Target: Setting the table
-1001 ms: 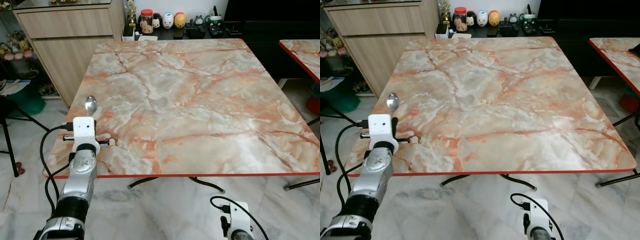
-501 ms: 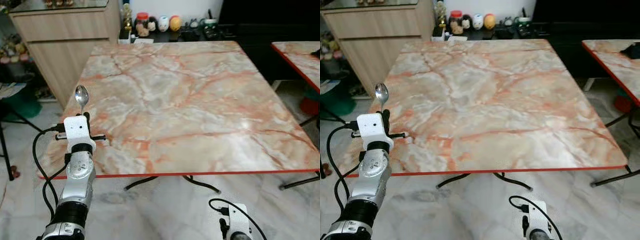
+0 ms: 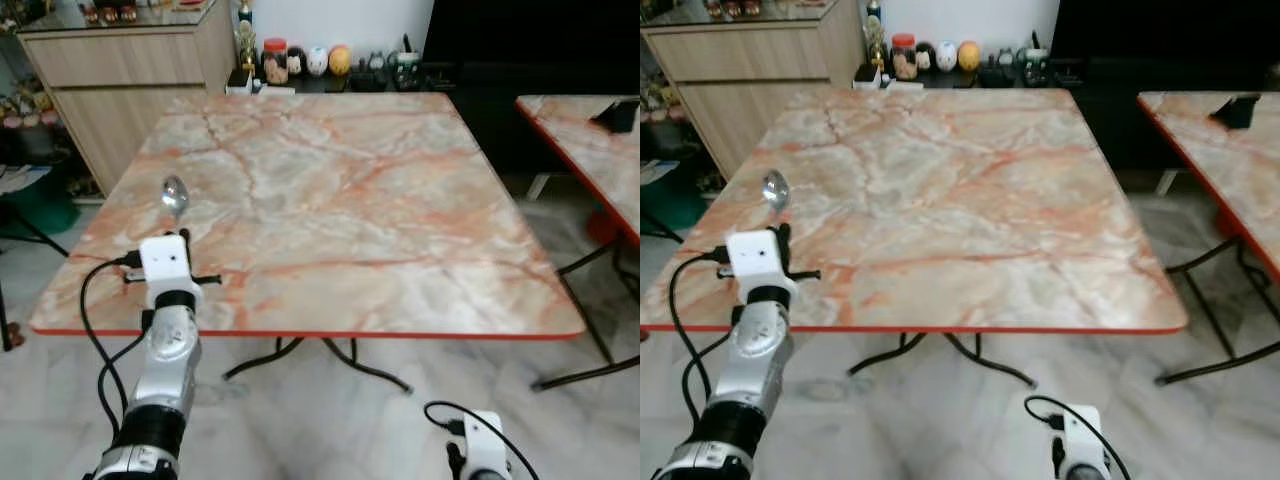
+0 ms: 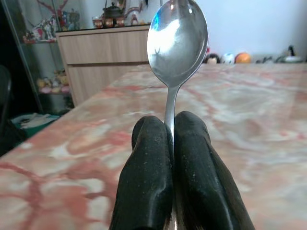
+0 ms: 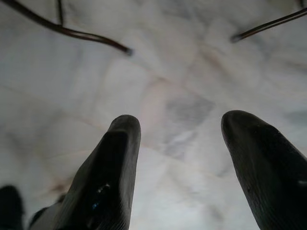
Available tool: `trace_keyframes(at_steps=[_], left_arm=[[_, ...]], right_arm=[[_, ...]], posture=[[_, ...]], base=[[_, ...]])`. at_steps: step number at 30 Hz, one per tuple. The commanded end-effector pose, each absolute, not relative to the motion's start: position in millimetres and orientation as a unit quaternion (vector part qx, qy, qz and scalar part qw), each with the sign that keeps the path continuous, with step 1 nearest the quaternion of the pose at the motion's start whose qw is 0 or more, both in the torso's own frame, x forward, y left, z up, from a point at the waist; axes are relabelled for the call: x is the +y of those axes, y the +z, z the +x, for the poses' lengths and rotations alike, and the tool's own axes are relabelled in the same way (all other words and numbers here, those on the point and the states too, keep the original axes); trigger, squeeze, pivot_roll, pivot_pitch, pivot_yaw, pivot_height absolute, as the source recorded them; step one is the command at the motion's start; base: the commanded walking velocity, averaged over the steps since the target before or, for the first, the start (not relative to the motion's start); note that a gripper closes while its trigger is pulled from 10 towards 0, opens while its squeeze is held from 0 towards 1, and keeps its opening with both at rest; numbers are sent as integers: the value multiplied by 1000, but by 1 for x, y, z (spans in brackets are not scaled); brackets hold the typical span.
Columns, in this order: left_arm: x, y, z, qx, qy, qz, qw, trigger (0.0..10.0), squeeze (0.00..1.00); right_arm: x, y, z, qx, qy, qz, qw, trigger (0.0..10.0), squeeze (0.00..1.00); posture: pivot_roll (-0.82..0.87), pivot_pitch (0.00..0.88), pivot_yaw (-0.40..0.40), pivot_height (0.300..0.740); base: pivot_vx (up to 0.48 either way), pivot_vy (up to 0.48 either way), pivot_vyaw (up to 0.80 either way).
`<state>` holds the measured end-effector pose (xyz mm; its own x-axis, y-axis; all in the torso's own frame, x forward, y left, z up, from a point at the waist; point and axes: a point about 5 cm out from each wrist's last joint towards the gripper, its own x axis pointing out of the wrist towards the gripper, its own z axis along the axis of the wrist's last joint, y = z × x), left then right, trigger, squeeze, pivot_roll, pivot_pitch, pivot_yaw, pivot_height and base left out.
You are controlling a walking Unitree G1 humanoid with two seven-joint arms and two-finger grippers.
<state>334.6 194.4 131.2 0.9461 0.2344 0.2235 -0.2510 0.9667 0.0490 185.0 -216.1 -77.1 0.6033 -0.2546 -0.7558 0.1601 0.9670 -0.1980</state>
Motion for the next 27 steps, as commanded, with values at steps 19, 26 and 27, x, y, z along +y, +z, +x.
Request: trace_keyframes(at_steps=[19,26,27], left_arm=[[210,140,340,-111,141,40,983,10000,0],[213,140,339,-111,145,40,982,10000,0],[213,140,339,-110,145,40,982,10000,0]], right_arm=[[-210,-77,188,425,-108,-33,898,10000,0],[-207,-77,189,424,-95,-41,900,10000,0],[-207,-77,189,422,-96,-38,901,10000,0]], posture=[[24,29,-20,740],[24,38,-17,740],[24,38,-17,740]], base=[[0,-438,0],[0,-434,379],[0,-431,775]])
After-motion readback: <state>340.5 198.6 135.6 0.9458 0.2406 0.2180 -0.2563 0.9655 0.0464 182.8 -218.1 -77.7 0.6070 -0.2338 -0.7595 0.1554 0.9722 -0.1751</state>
